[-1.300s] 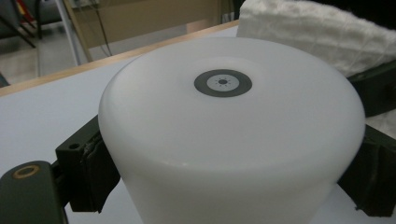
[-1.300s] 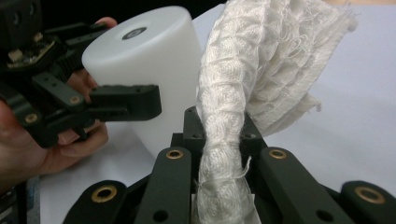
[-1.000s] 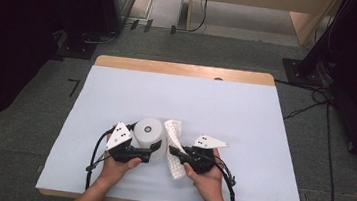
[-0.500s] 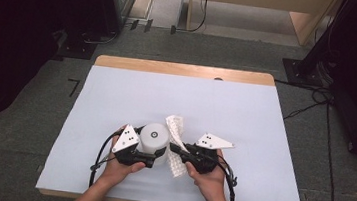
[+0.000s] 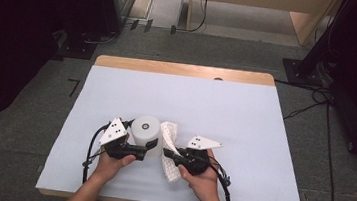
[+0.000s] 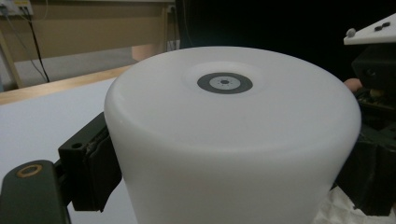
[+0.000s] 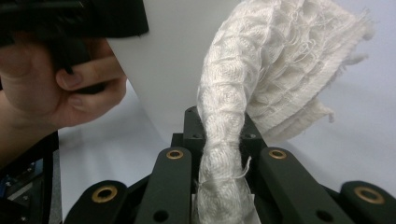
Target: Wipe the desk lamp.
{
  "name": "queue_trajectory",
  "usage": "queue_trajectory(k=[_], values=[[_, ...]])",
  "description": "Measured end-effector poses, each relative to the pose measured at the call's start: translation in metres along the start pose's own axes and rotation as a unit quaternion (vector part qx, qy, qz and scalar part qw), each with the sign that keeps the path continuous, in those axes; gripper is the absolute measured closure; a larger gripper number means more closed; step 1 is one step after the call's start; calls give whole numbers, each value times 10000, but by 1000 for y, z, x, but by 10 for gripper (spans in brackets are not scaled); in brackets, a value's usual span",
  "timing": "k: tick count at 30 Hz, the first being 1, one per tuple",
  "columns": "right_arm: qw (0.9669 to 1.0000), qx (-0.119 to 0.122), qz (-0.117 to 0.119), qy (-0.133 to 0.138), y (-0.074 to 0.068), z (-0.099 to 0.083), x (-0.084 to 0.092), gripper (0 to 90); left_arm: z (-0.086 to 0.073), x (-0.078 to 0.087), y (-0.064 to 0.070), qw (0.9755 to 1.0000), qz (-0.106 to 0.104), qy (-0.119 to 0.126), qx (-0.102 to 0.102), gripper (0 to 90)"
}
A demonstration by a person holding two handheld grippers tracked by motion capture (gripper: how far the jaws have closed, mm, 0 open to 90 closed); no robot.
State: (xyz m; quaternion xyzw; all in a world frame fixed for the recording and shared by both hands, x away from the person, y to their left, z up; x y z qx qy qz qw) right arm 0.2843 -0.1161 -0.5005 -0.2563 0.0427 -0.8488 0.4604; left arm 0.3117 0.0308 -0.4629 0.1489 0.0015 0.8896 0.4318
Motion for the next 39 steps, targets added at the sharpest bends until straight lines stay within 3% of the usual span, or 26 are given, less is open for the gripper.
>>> queue_trajectory(k=[5, 9, 12, 16, 19, 26, 30, 33, 35, 39], values=[[9996, 60, -34, 279, 1, 12, 13, 799, -13, -12, 11, 9992, -64, -314, -259, 92], [9987, 95, -43, 508, 2, 20, 24, 799, -17, -17, 15, 9985, -109, -417, -329, 91], [9990, 70, -55, 437, 4, 17, 22, 798, -16, -16, 14, 9987, -76, -394, -319, 91], [9999, 9, -117, 64, 7, 2, 7, 798, -10, -11, 8, 9995, -23, -250, -171, 91], [9999, 19, -106, -51, 7, -2, 2, 798, -4, -6, 5, 9998, 11, -127, -122, 91], [9999, -125, -77, 85, 9, 2, 7, 798, -7, -10, 16, 9993, -9, -245, -293, 92], [9993, -270, -52, 266, 11, 6, 12, 798, -14, -14, 18, 9989, -41, -380, -274, 91], [9989, -206, -64, 423, 9, 13, 18, 799, -18, -17, 18, 9984, -46, -458, -335, 91], [9983, -158, -23, 561, 7, 18, 22, 798, -17, -16, 19, 9986, -34, -419, -319, 91], [9986, -168, 38, 503, 5, 16, 19, 798, -11, -13, 13, 9994, 154, -230, -191, 90]])
Point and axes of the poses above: each handheld gripper's, and its own axes: x roughly backward along the jaws, z roughly out of its top, y roughly to its right, the point moved 7 cm from there along -x, roughly forward along the jaws, and after that the axes turned 2 degrees about x, right-handed, at the moved point
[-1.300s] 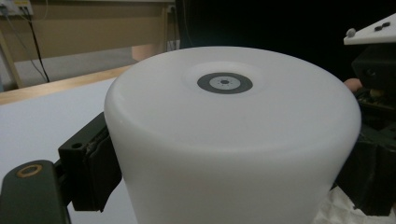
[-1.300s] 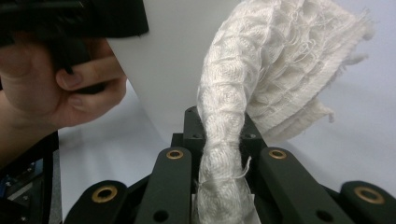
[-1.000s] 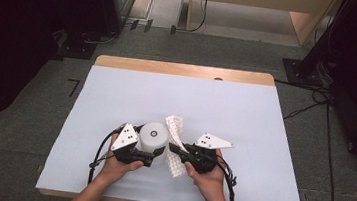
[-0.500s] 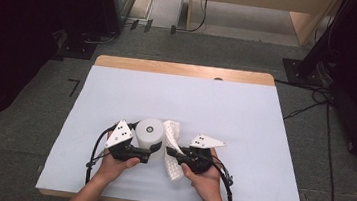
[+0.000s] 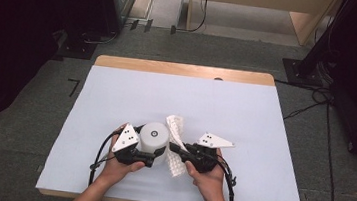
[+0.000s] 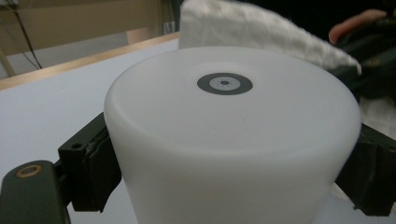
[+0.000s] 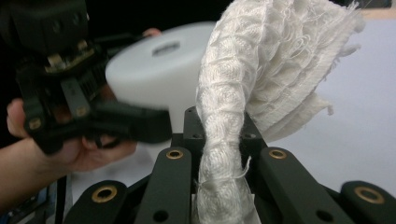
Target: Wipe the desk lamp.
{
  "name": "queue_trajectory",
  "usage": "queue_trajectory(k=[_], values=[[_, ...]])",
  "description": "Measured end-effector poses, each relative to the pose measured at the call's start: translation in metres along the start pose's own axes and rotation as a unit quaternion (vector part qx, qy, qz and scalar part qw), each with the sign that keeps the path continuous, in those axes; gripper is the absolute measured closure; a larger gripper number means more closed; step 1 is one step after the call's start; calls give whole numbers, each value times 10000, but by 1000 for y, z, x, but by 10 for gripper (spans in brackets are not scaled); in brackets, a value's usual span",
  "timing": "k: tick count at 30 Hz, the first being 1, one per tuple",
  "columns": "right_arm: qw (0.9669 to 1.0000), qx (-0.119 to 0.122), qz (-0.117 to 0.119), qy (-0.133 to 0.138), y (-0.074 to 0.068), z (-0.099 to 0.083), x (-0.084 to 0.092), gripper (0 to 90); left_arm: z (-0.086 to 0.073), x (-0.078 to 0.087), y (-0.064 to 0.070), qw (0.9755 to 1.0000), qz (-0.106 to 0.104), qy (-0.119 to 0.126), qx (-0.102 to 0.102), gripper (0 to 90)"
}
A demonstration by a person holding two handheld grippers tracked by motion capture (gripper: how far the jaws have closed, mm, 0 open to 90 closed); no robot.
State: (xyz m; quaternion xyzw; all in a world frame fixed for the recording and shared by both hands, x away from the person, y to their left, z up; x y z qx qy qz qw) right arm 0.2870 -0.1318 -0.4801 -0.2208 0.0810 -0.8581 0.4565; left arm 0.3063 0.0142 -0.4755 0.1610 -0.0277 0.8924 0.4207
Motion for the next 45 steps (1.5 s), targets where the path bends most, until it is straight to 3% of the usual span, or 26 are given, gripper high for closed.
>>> queue_trajectory(k=[2, 5, 9, 16, 19, 22, 26, 28, 29, 30, 36, 38, 39, 41, 45], values=[[9997, -1, -57, -247, 0, -8, -6, 797, 4, 3, -6, 9997, 56, 169, 167, 90], [9980, 86, -321, -542, 3, -16, -11, 797, 6, 5, -11, 9993, 71, 275, 223, 90], [9987, 40, -357, -371, 10, -10, -4, 797, -8, -4, -18, 9994, 351, -56, 22, 90], [9984, -22, -493, -260, 21, -8, 8, 797, -13, -7, -14, 9980, 546, -85, -319, 86], [9984, -45, -495, -254, 22, -7, 9, 796, -13, -5, -14, 9971, 724, -91, -202, 61], [9982, 12, -530, -287, 22, -8, 9, 796, -14, -4, -12, 9945, 1051, 7, 8, 2], [9980, 0, -587, -255, 26, -8, 11, 795, -19, -9, -3, 9889, 1478, -169, 24, 2], [9978, -43, -598, -279, 28, -8, 12, 795, -21, -13, 0, 9847, 1718, -280, -54, 2], [9979, -31, -590, -273, 28, -9, 12, 796, -21, -13, 0, 9821, 1859, -298, -65, 11], [9979, -44, -588, -275, 28, -10, 11, 796, -20, -13, -1, 9814, 1898, -289, -49, 58], [9978, -38, -505, -423, 24, -17, 3, 796, -17, -9, -8, 9895, 1420, -229, 136, 88], [9978, -17, -446, -492, 20, -21, -3, 796, -12, -5, -7, 9948, 980, -40, 260, 89], [9976, -6, -440, -531, 19, -22, -4, 796, -7, -2, -7, 9973, 623, 103, 383, 89], [9976, 39, -403, -561, 16, -23, -8, 796, -2, 0, -5, 9984, 277, 188, 462, 89], [9982, 65, -309, -508, 10, -21, -11, 797, 0, 1, -1, 9995, 77, 179, 256, 90]])
Point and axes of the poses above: each handheld gripper's, and its own axes: x roughly backward along the jaws, z roughly out of its top, y roughly to its right, the point moved 7 cm from there along -x, roughly forward along the jaws, and after that the axes turned 2 degrees about x, right-handed, at the moved point
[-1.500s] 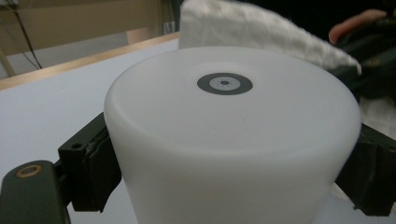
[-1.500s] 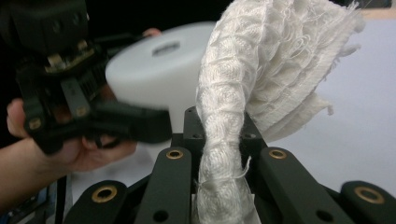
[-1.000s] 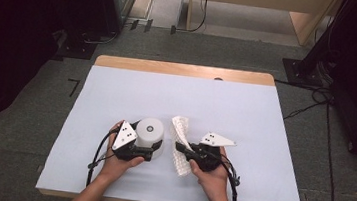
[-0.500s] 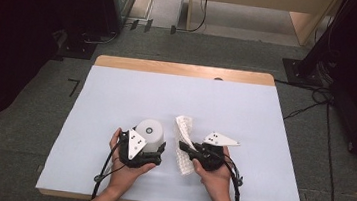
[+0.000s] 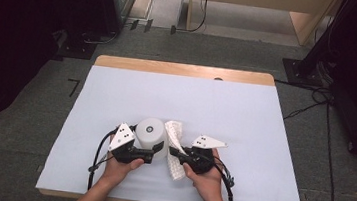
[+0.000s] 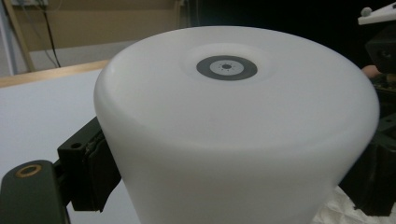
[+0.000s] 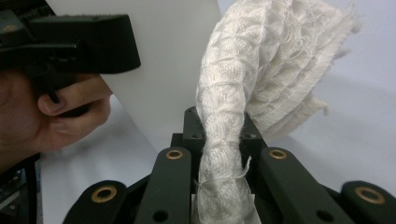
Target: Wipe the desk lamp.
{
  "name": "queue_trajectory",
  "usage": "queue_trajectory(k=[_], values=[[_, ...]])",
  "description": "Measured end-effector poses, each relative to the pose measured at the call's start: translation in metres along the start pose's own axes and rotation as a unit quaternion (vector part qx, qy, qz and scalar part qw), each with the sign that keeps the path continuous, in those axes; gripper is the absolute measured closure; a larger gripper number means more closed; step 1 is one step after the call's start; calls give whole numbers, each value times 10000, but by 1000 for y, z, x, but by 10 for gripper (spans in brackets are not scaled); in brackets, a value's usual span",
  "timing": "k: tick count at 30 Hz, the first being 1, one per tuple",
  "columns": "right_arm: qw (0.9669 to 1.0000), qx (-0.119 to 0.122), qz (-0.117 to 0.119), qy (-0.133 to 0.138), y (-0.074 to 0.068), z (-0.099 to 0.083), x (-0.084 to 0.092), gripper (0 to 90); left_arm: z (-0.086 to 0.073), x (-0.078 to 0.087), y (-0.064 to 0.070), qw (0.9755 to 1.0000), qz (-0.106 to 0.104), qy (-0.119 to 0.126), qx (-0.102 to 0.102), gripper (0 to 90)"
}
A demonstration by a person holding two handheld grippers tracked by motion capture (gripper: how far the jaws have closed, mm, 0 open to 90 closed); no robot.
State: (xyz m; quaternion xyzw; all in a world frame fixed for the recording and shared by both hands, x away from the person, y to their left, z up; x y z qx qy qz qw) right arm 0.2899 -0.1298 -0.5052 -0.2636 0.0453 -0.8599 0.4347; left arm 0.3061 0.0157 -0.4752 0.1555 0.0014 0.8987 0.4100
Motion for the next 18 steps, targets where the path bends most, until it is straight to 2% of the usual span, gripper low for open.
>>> queue_trajectory(k=[5, 9, 13, 15, 18], values=[[9998, -29, 61, 170, -3, 7, 6, 798, -5, -5, 3, 9998, -71, -182, -92, 90], [9992, 73, 84, 395, -7, 19, 16, 798, -13, -11, 7, 9989, -90, -401, -226, 90], [9978, 173, 154, 628, -12, 31, 27, 798, -12, -12, 8, 9988, -149, -395, -260, 90], [9977, 211, 176, 626, -13, 32, 28, 798, -8, -9, 7, 9989, -165, -349, -273, 90], [9988, 162, 195, 423, -10, 24, 21, 798, -1, -5, 4, 9994, -175, -219, -197, 90]])
Point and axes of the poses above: each handheld gripper's, and its own axes: x roughly backward along the jaws, z roughly out of its top, y roughly to its right, the point moved 7 cm from there along -x, roughly forward along the jaws, and after that the axes turned 2 degrees about x, right-handed, at the moved point
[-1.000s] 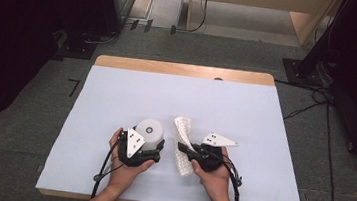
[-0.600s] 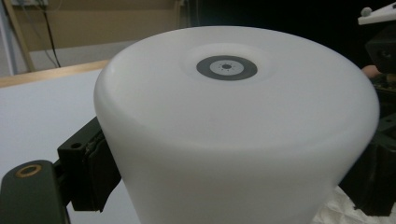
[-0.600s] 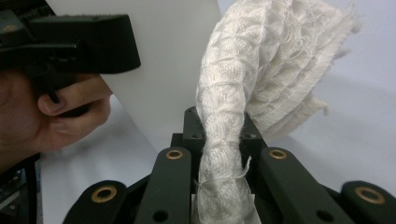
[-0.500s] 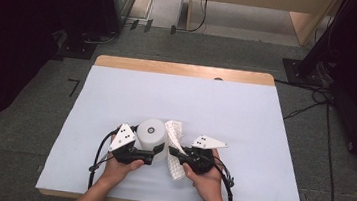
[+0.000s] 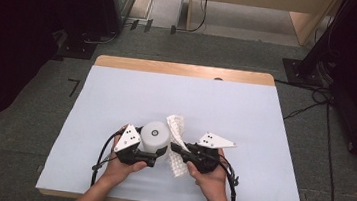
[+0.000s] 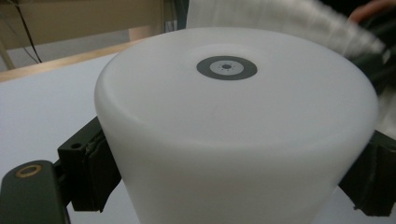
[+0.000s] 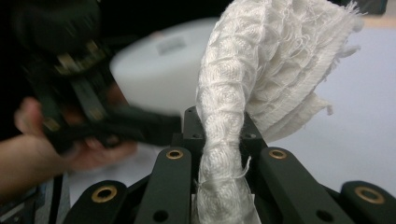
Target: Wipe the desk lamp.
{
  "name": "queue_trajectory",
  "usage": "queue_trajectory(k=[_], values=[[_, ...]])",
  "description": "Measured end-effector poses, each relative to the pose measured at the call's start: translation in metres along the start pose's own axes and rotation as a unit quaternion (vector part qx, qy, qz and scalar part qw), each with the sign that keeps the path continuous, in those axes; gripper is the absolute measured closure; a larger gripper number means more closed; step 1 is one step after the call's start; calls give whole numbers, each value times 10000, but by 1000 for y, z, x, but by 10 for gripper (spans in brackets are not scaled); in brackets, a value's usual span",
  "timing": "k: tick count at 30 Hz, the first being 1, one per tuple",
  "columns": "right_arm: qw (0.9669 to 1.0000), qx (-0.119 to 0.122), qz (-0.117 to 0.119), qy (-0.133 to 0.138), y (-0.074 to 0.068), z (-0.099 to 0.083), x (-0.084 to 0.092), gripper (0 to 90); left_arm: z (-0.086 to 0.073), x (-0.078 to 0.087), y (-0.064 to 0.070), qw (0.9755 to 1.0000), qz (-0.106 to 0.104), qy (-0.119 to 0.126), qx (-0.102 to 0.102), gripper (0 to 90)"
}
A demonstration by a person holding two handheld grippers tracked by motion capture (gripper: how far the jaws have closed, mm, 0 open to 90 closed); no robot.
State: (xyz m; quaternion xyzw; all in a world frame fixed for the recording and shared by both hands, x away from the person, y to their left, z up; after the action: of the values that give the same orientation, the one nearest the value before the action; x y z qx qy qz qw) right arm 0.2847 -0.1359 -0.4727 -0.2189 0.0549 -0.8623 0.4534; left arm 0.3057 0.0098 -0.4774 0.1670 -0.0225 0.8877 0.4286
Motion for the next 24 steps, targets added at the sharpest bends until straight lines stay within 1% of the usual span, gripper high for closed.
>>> queue_trajectory(k=[2, 4, 5, 6, 7, 10, 13, 16, 18, 21, 22, 24], values=[[9997, -110, -23, -233, 3, -12, -9, 797, 5, 4, -4, 9999, 29, 94, 60, 90], [9993, -123, -23, -364, 4, -19, -14, 797, 9, 9, -10, 9997, 56, 194, 142, 90], [9989, -106, -40, -448, 4, -22, -18, 797, 9, 10, -11, 9996, 46, 204, 163, 90], [9989, -121, -38, -453, 4, -23, -19, 798, 10, 11, -13, 9995, 38, 239, 213, 90], [9990, -107, -25, -435, 2, -22, -19, 798, 10, 12, -14, 9995, 19, 244, 218, 90], [9994, -53, -1, -342, -1, -17, -17, 798, 8, 11, -13, 9997, 21, 197, 123, 90], [9998, 21, 9, -183, -3, -9, -11, 798, 2, 4, -8, 10000, -62, 9, -70, 90], [10000, 80, -31, -30, -3, -1, -4, 798, -4, -2, -3, 9995, -147, -178, -226, 90], [9999, 90, -18, 70, -3, 5, 1, 798, -7, -4, -1, 9991, -188, -251, -273, 90], [9996, 158, -17, 220, -4, 12, 8, 798, -6, -4, 3, 9989, -208, -243, -340, 90], [9996, 164, -10, 225, -4, 12, 9, 798, -5, -3, 3, 9989, -223, -221, -341, 90], [9998, 139, 9, 144, -4, 9, 6, 798, 0, 0, 3, 9991, -220, -130, -338, 90]])
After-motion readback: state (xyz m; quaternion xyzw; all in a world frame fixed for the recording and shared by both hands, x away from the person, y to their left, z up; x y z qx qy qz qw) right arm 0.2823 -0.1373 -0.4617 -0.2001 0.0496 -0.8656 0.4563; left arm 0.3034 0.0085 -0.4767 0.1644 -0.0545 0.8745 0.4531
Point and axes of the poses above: each handheld gripper's, and its own axes: x roughly backward along the jaws, z roughly out of its top, y roughly to its right, the point moved 7 cm from there along -x, roughly forward along the jaws, and after that the axes turned 2 degrees about x, right-handed, at the moved point
